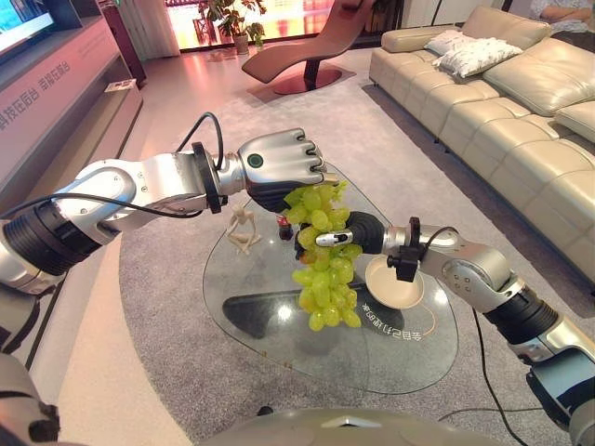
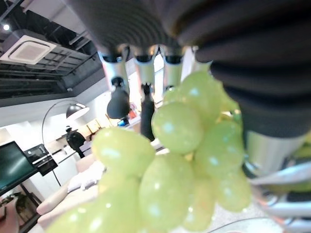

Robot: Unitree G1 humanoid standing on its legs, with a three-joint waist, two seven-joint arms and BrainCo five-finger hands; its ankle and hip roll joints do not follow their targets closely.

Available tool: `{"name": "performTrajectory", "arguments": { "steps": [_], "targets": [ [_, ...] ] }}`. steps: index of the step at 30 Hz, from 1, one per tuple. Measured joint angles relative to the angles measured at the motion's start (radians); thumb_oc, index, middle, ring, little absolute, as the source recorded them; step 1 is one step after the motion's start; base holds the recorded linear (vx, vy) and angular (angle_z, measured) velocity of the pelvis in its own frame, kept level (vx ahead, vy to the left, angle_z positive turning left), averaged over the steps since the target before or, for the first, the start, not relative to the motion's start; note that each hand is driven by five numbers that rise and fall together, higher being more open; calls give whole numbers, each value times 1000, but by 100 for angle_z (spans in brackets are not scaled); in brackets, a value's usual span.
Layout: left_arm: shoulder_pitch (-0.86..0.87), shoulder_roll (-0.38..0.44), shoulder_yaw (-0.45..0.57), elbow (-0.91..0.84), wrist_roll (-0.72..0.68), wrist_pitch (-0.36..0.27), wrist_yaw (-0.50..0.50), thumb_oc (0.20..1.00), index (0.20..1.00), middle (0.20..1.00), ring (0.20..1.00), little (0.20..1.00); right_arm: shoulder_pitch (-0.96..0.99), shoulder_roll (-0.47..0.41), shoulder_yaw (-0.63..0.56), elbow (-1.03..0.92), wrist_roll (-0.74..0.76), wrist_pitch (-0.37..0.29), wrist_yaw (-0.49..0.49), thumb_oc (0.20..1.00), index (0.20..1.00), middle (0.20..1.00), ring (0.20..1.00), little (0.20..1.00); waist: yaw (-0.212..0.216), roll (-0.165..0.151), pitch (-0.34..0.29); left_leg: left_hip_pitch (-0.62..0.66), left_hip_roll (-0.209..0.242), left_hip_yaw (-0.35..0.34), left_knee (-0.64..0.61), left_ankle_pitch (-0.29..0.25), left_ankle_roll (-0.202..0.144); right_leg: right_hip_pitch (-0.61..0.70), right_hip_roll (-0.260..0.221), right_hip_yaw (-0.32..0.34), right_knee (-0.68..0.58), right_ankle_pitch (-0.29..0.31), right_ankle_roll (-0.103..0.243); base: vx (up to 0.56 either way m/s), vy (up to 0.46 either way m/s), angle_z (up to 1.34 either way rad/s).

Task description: Pick up fruits into the plate

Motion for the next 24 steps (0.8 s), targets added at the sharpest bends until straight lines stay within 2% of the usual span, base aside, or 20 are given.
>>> {"name": "performTrajectory", "arguments": {
  "steps": [17,18,19,20,24],
  "targets": [
    [0,0,1,0,0,10,-18,200,200,200,200,200,0,4,0,-10,0,4,13,200,200,200,200,200,2,0,0,0,0,0,0,0,0,0,0,0,0,0,0,0,0,0],
    [0,0,1,0,0,10,-19,464,464,464,464,464,0,5,0,-10,0,5,13,200,200,200,200,200,2,0,0,0,0,0,0,0,0,0,0,0,0,0,0,0,0,0],
    [0,0,2,0,0,10,-19,464,464,464,464,464,0,5,0,-9,0,5,13,200,200,200,200,200,2,0,0,0,0,0,0,0,0,0,0,0,0,0,0,0,0,0],
    [0,0,2,0,-1,10,-20,1000,1000,1000,1000,1000,0,5,0,-9,0,5,13,200,200,200,200,200,2,0,0,0,0,0,0,0,0,0,0,0,0,0,0,0,0,0],
    [0,-1,15,0,-14,10,-20,1000,1000,1000,1000,1000,1,23,6,-9,0,8,12,200,200,200,200,200,2,0,0,1,0,1,0,0,0,0,0,1,0,0,0,0,0,0]
  ]
}}
